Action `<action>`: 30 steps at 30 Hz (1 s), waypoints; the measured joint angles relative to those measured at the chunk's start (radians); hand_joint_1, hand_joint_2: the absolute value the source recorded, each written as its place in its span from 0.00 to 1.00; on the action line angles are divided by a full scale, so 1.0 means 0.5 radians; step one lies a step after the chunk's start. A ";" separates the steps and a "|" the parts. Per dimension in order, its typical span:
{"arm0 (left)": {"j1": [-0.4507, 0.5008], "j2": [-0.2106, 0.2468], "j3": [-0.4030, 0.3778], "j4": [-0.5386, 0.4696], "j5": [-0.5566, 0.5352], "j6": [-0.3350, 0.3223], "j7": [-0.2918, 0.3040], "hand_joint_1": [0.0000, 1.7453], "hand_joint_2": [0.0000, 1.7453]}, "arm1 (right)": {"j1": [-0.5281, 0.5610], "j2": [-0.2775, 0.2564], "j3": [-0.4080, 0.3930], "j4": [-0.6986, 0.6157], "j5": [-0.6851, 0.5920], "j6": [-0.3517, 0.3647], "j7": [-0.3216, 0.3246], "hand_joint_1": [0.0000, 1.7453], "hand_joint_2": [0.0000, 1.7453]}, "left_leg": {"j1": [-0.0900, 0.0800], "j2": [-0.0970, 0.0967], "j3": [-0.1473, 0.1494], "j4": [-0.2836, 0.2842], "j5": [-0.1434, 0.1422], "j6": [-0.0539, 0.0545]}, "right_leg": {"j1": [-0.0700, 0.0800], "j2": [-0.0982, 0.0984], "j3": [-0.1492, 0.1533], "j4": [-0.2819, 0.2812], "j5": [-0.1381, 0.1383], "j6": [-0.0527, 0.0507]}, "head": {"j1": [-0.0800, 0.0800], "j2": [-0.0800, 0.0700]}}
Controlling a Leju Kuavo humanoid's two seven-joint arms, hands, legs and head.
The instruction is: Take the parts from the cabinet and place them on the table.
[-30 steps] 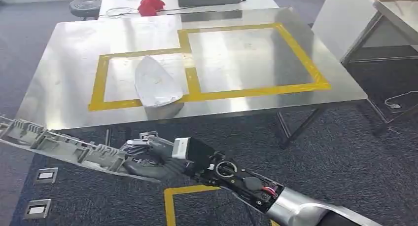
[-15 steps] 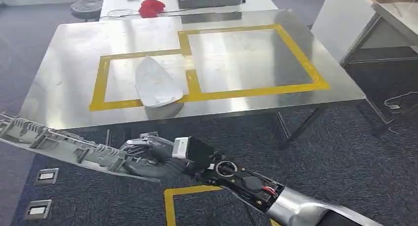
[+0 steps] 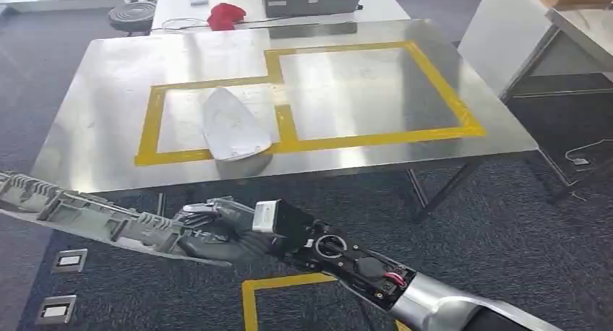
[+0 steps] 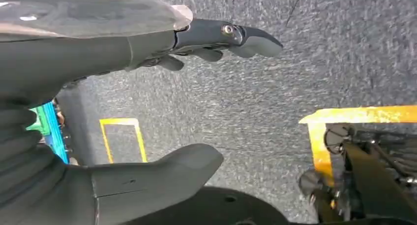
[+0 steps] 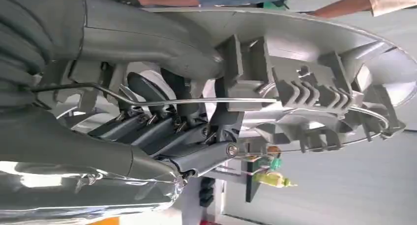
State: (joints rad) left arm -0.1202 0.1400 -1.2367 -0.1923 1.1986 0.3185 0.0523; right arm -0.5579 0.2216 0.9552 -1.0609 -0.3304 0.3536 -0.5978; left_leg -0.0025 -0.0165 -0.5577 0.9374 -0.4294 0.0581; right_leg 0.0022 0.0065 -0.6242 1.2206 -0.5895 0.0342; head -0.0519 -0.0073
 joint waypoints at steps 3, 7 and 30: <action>0.007 0.002 0.000 0.000 0.003 0.000 0.009 0.00 1.00 | 0.015 -0.001 0.000 0.001 0.000 0.000 0.000 1.00 1.00 | 0.018 -0.002 0.055 0.003 -0.039 -0.030 | -0.033 -0.003 -0.095 0.024 0.090 0.042 | 0.000 0.000; 0.005 0.008 0.000 0.001 0.005 0.000 0.018 0.00 1.00 | 0.019 -0.001 -0.001 0.004 0.000 0.005 -0.004 1.00 1.00 | 0.052 -0.004 0.142 0.026 -0.114 -0.107 | -0.049 -0.003 0.043 -0.487 0.334 0.071 | -0.002 0.000; -0.005 0.010 0.000 0.001 0.002 0.011 0.023 0.00 1.00 | 0.018 0.015 -0.008 0.018 0.011 0.018 -0.021 1.00 1.00 | 0.029 0.017 -0.189 0.026 0.170 -0.077 | -0.022 0.003 0.209 -0.152 -0.151 0.009 | 0.005 0.000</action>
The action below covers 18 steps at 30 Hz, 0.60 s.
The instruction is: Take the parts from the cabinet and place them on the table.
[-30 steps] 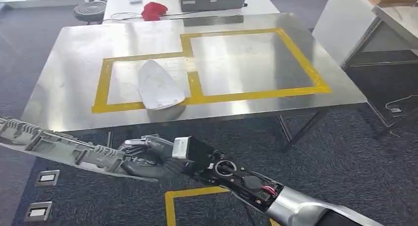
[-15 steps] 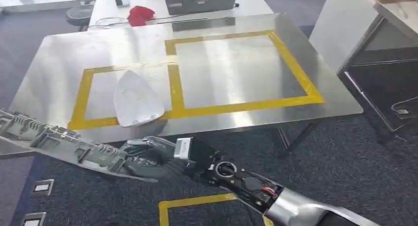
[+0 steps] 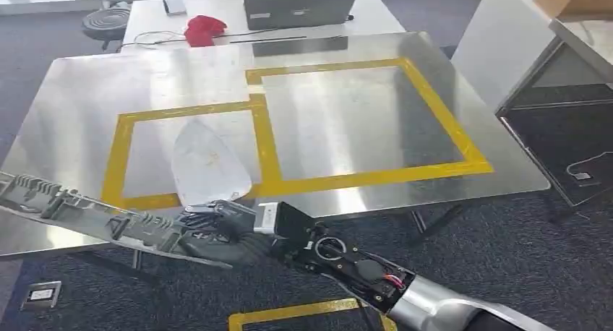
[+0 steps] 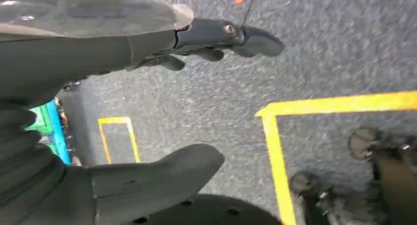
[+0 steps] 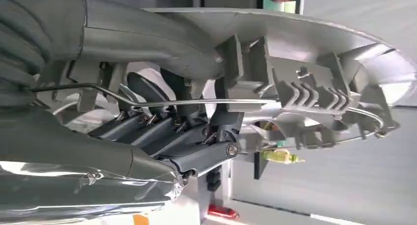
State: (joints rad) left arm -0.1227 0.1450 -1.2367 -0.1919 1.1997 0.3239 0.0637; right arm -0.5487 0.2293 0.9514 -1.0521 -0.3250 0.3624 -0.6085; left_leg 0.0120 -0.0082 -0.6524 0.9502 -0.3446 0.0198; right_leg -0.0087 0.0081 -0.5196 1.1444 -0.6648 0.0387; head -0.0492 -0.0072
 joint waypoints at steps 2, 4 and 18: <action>-0.002 0.001 0.000 0.000 -0.001 -0.001 0.000 0.00 1.00 | 0.005 0.000 0.001 0.000 0.000 0.000 0.000 1.00 1.00 | -0.013 -0.002 0.014 0.003 -0.020 0.010 | 0.001 0.000 -0.192 0.272 -0.060 -0.004 | 0.000 0.000; 0.000 0.001 0.000 0.000 -0.002 0.000 0.000 0.00 1.00 | 0.004 0.000 0.000 0.002 0.000 -0.001 0.001 1.00 1.00 | -0.028 -0.010 0.041 0.006 -0.038 0.014 | 0.012 0.000 -0.188 0.145 0.098 -0.026 | 0.000 0.000; 0.001 -0.013 0.000 -0.002 -0.015 -0.001 0.001 0.00 1.00 | -0.008 0.001 -0.019 -0.009 0.075 -0.181 0.018 1.00 1.00 | -0.037 -0.012 0.084 0.011 -0.073 -0.007 | 0.062 -0.007 -0.006 -0.393 0.399 -0.086 | -0.002 0.000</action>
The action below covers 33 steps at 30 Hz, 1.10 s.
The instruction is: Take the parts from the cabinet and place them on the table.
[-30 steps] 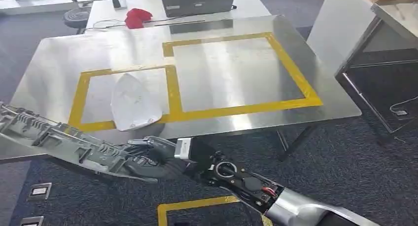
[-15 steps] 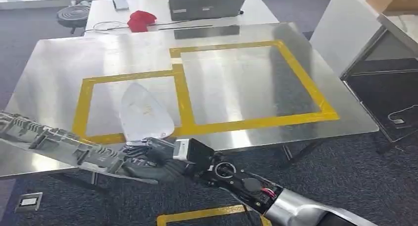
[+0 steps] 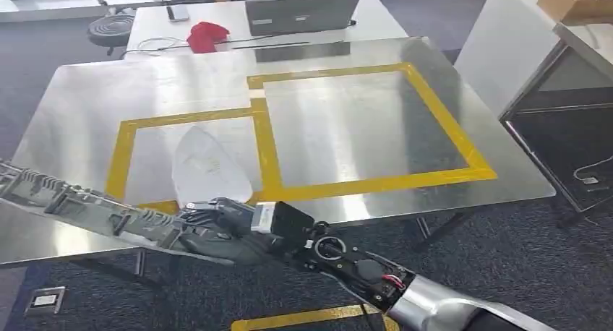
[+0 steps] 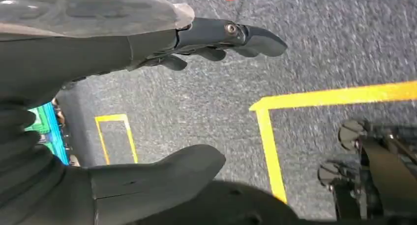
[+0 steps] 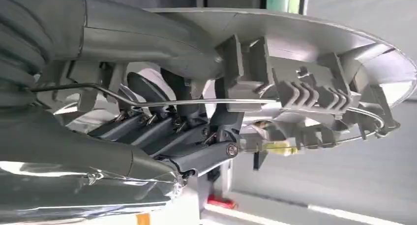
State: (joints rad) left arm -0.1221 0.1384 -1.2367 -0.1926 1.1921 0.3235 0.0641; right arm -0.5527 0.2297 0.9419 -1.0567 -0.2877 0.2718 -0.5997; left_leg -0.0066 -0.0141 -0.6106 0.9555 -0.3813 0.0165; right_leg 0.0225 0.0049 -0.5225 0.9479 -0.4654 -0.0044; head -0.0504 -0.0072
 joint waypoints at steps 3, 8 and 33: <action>0.001 0.002 0.000 0.000 -0.024 0.000 -0.014 0.00 1.00 | -0.050 -0.007 -0.056 -0.045 -0.040 -0.199 0.032 1.00 1.00 | 0.001 0.000 -0.002 -0.001 0.001 -0.001 | 0.000 0.000 -0.003 0.001 0.000 -0.001 | -0.001 0.000; 0.001 0.002 0.000 0.000 -0.035 0.000 -0.037 0.00 1.00 | -0.241 -0.043 -0.265 -0.176 -0.120 -0.430 0.100 1.00 1.00 | 0.001 0.001 -0.002 -0.001 0.000 -0.001 | -0.002 0.001 -0.005 0.000 0.000 -0.001 | 0.000 0.000; -0.001 -0.006 -0.001 0.000 -0.034 -0.018 -0.001 0.00 1.00 | -0.640 -0.117 -0.508 -0.017 -0.099 -0.762 0.292 1.00 1.00 | -0.004 -0.001 -0.006 -0.001 0.000 -0.001 | -0.006 0.000 -0.004 0.000 0.001 0.000 | 0.000 0.000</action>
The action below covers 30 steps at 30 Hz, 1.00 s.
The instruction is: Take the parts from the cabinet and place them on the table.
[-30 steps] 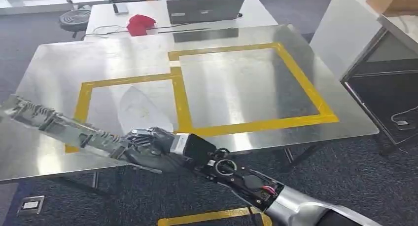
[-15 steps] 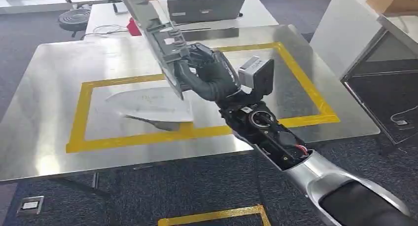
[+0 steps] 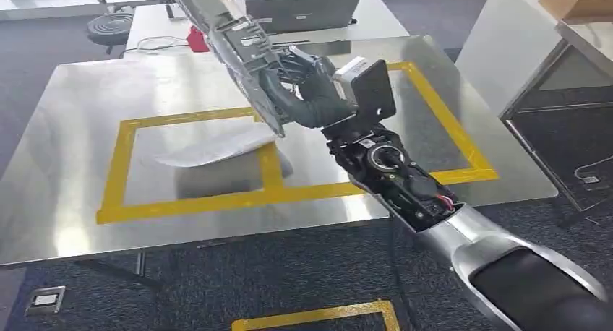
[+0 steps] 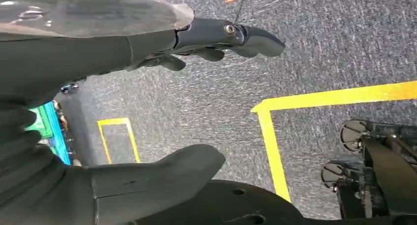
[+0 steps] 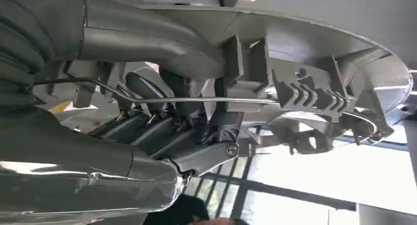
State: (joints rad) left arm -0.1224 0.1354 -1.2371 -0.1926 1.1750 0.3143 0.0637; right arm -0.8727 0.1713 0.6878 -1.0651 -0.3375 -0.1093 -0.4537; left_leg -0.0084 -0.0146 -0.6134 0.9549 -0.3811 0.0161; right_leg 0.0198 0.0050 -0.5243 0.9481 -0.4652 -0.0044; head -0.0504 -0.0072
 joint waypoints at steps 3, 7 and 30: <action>-0.003 0.000 0.000 0.000 0.005 -0.002 -0.002 0.00 1.00 | -0.061 0.002 0.083 0.101 0.288 -0.207 0.113 1.00 1.00 | 0.000 0.000 0.000 0.000 0.000 0.000 | 0.000 0.000 0.000 0.000 0.000 0.000 | 0.000 0.000; -0.001 0.000 0.000 0.000 0.005 -0.002 -0.002 0.00 1.00 | -0.084 0.016 0.142 0.190 0.352 -0.263 0.138 1.00 1.00 | 0.000 0.000 -0.002 0.000 0.000 0.000 | 0.000 0.001 -0.001 0.000 0.000 0.000 | 0.000 0.000; 0.001 -0.006 0.000 0.000 -0.034 -0.024 -0.002 0.00 1.00 | -0.173 0.116 0.583 1.009 2.155 -0.829 1.247 1.00 1.00 | 0.000 -0.004 -0.003 0.000 0.000 0.000 | -0.001 -0.003 -0.003 -0.001 -0.001 0.000 | 0.000 0.000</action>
State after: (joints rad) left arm -0.1221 0.1324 -1.2371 -0.1926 1.1578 0.3021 0.0629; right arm -0.9591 0.2293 0.9792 -0.5604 0.7400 -0.5237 0.1697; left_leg -0.0086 -0.0165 -0.6147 0.9550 -0.3811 0.0161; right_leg 0.0194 0.0035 -0.5257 0.9478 -0.4656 -0.0044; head -0.0504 -0.0073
